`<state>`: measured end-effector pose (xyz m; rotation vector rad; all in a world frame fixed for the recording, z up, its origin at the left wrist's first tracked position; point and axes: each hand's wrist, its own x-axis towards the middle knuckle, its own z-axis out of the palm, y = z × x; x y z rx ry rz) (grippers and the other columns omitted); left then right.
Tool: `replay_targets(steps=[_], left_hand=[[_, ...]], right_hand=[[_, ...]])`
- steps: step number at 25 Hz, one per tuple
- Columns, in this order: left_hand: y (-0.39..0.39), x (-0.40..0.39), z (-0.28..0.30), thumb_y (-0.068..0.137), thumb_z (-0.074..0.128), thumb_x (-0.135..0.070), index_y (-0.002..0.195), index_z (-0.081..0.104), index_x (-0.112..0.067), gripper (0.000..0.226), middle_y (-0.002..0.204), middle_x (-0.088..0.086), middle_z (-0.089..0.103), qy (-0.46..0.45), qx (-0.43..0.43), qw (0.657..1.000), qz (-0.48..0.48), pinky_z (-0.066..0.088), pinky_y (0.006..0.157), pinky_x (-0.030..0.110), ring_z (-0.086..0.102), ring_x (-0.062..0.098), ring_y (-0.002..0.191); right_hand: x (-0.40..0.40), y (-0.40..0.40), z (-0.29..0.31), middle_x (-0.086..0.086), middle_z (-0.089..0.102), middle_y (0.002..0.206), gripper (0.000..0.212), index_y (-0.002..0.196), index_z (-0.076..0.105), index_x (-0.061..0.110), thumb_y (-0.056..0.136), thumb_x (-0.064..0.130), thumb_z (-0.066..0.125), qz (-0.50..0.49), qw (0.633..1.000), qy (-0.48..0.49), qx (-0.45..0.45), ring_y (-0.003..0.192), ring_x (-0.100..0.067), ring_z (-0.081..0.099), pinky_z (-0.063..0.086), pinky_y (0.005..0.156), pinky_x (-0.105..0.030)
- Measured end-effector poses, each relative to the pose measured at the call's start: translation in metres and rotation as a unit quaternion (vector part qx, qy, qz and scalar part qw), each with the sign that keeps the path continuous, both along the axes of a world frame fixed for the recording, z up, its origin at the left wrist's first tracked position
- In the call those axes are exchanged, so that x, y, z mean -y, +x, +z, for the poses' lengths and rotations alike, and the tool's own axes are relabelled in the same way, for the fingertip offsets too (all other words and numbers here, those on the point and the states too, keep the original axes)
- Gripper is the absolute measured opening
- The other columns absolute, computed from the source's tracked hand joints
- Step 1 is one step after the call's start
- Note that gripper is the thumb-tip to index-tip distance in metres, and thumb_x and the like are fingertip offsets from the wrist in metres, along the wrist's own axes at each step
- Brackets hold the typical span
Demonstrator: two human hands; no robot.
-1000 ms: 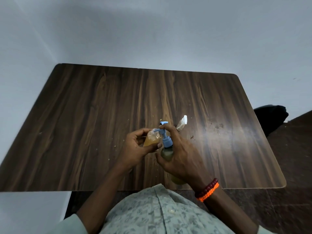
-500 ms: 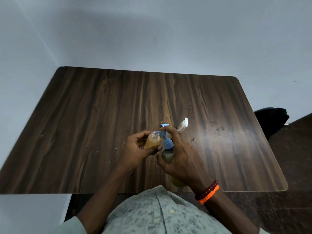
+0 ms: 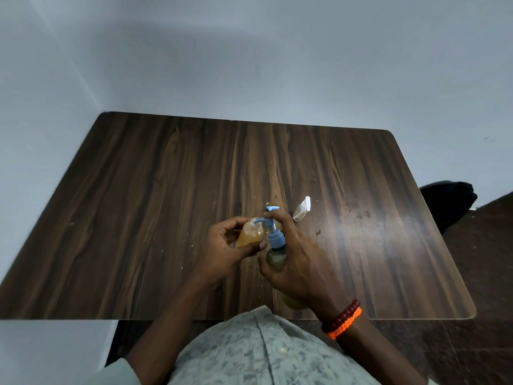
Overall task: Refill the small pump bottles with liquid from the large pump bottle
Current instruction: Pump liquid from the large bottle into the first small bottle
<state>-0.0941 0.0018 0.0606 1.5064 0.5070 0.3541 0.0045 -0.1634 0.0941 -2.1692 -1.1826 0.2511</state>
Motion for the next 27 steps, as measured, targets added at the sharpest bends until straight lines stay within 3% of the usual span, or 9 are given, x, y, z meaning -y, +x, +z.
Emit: replay_targets(steps=[2,6,9,12,18,22,27], left_hand=[[-0.001,0.000,0.002,0.065,0.093,-0.033,0.114,0.075,-0.015,0.055,0.109,0.007,0.080,0.011,0.003,1.000,0.002,0.064,0.090,0.055,0.077,0.027,0.104],[-0.003,0.001,-0.001,0.070,0.095,-0.019,0.112,0.076,-0.021,0.046,0.109,0.002,0.080,0.045,-0.012,0.999,-0.015,0.064,0.091,0.050,0.075,0.021,0.104],[-0.004,0.001,0.001,0.067,0.093,-0.032,0.113,0.075,-0.016,0.052,0.110,0.006,0.079,0.018,-0.002,1.000,-0.009,0.066,0.084,0.052,0.076,0.027,0.106],[-0.005,0.000,0.000,0.065,0.091,-0.035,0.115,0.075,-0.014,0.056,0.110,0.008,0.079,0.016,0.001,1.000,-0.002,0.063,0.088,0.061,0.076,0.029,0.105],[-0.010,0.003,0.000,0.063,0.092,-0.039,0.111,0.076,-0.026,0.052,0.110,0.001,0.080,0.037,-0.006,0.999,-0.012,0.064,0.089,0.055,0.076,0.021,0.104],[-0.011,0.002,0.000,0.066,0.092,-0.037,0.113,0.076,-0.021,0.053,0.111,0.004,0.079,0.014,0.002,1.000,-0.015,0.065,0.085,0.059,0.076,0.026,0.106],[-0.013,0.003,0.001,0.064,0.091,-0.042,0.111,0.076,-0.025,0.052,0.110,0.000,0.080,0.033,-0.005,0.999,-0.020,0.064,0.088,0.058,0.075,0.023,0.106]], right_hand=[[0.000,-0.001,-0.001,0.013,0.061,0.122,0.078,0.141,0.020,0.050,0.079,0.053,0.067,0.002,1.000,-0.002,0.004,0.086,-0.011,0.066,0.062,0.072,-0.033],[0.000,0.001,-0.002,0.020,0.053,0.110,0.066,0.134,0.029,0.045,0.082,0.049,0.070,-0.005,1.000,-0.001,-0.002,0.081,-0.004,0.060,0.056,0.069,-0.024],[0.000,-0.001,0.000,0.019,0.058,0.113,0.075,0.141,0.026,0.044,0.081,0.049,0.070,-0.015,1.000,0.001,0.009,0.083,-0.004,0.059,0.058,0.071,-0.026],[-0.001,-0.006,0.003,0.028,0.056,0.113,0.080,0.143,0.023,0.047,0.079,0.046,0.071,-0.002,1.000,0.016,0.008,0.086,-0.003,0.060,0.062,0.072,-0.031],[0.003,-0.008,0.001,0.017,0.056,0.113,0.066,0.133,0.031,0.043,0.082,0.047,0.072,-0.017,1.000,-0.006,0.021,0.081,-0.006,0.059,0.062,0.069,-0.033],[0.004,-0.013,0.003,0.005,0.064,0.126,0.078,0.141,0.020,0.049,0.079,0.052,0.067,-0.015,1.000,0.000,0.023,0.088,-0.012,0.064,0.062,0.072,-0.033],[0.006,-0.013,0.000,0.013,0.058,0.117,0.072,0.137,0.028,0.045,0.081,0.047,0.072,-0.015,1.000,-0.006,0.022,0.085,-0.008,0.061,0.051,0.068,-0.020]])
